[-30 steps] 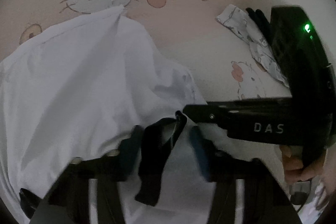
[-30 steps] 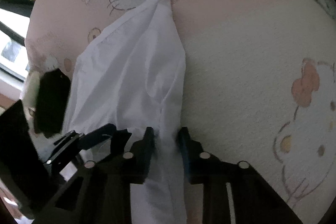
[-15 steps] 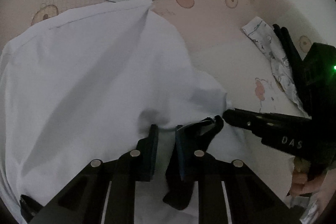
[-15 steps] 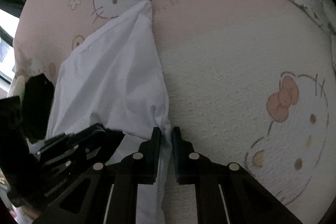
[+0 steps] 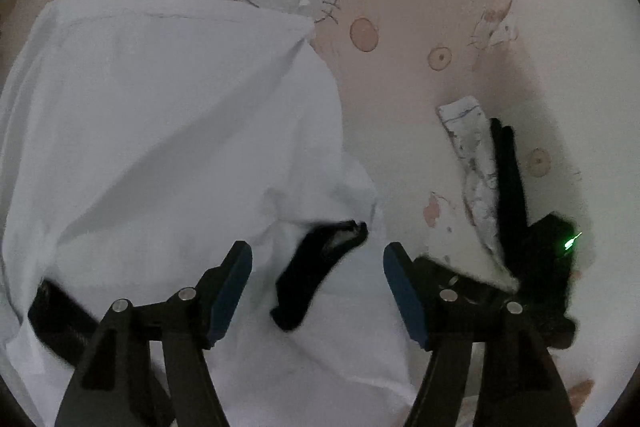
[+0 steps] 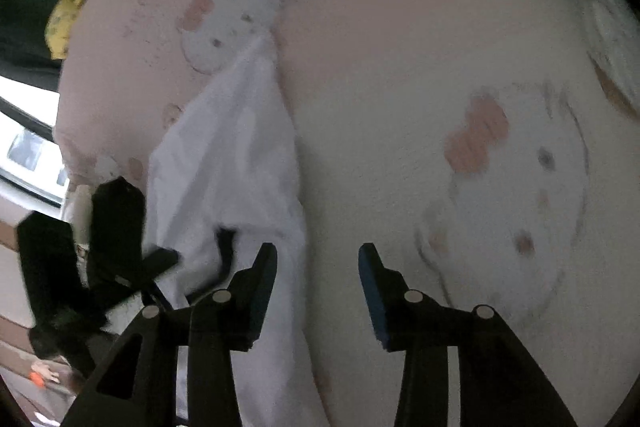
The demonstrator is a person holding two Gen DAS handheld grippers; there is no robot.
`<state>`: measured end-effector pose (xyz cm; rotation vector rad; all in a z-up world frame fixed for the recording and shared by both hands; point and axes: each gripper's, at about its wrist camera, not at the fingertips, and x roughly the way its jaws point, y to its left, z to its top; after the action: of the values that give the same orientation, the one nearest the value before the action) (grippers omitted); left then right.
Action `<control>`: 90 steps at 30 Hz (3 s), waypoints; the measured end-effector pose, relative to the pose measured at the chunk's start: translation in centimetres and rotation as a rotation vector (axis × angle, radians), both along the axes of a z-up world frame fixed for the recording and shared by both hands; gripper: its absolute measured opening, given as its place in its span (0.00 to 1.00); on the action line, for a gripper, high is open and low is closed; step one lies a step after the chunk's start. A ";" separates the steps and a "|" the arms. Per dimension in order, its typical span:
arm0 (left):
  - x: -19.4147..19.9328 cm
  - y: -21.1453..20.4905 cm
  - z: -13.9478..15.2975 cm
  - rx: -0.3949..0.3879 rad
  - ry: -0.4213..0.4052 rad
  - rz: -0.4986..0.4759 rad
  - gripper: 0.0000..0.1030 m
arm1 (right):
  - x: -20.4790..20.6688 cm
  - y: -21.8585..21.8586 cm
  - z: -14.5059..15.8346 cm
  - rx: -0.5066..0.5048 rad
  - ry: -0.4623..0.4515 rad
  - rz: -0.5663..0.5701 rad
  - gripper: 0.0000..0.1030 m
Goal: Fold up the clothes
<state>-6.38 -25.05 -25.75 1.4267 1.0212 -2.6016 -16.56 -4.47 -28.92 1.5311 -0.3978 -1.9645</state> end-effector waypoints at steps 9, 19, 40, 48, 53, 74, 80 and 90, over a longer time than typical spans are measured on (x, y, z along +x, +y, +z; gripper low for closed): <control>1.9 0.3 -2.7 0.069 -0.096 0.007 0.64 | 4.2 -2.8 -0.3 0.036 0.011 0.101 0.40; 2.4 3.5 -3.8 -0.228 -0.061 -0.031 0.24 | 7.3 -4.4 0.1 0.255 0.170 0.147 0.07; 2.8 3.5 -2.9 0.068 -0.106 -0.059 0.62 | 10.1 -0.2 2.5 0.099 0.115 -0.025 0.43; 2.3 5.0 -4.3 0.150 -0.160 -0.061 0.62 | 11.4 1.9 1.5 0.109 0.087 -0.109 0.43; 2.1 4.9 -4.3 0.139 -0.112 0.009 0.62 | 11.3 2.6 1.7 0.092 0.104 -0.097 0.43; 2.9 6.0 -2.7 -0.257 -0.106 -0.096 0.32 | 13.0 0.7 1.8 0.306 0.178 0.095 0.35; 7.1 4.4 1.6 -0.221 -0.038 -0.028 0.67 | 15.9 -0.6 5.1 0.371 0.439 0.150 0.54; 13.1 3.6 4.7 -0.468 -0.032 -0.013 0.68 | 20.6 -6.3 4.8 0.525 0.666 0.394 0.59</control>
<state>6.69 -21.48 -21.04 1.3461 0.3575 -2.5745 4.08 -10.80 -24.10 1.0110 0.6881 -2.1818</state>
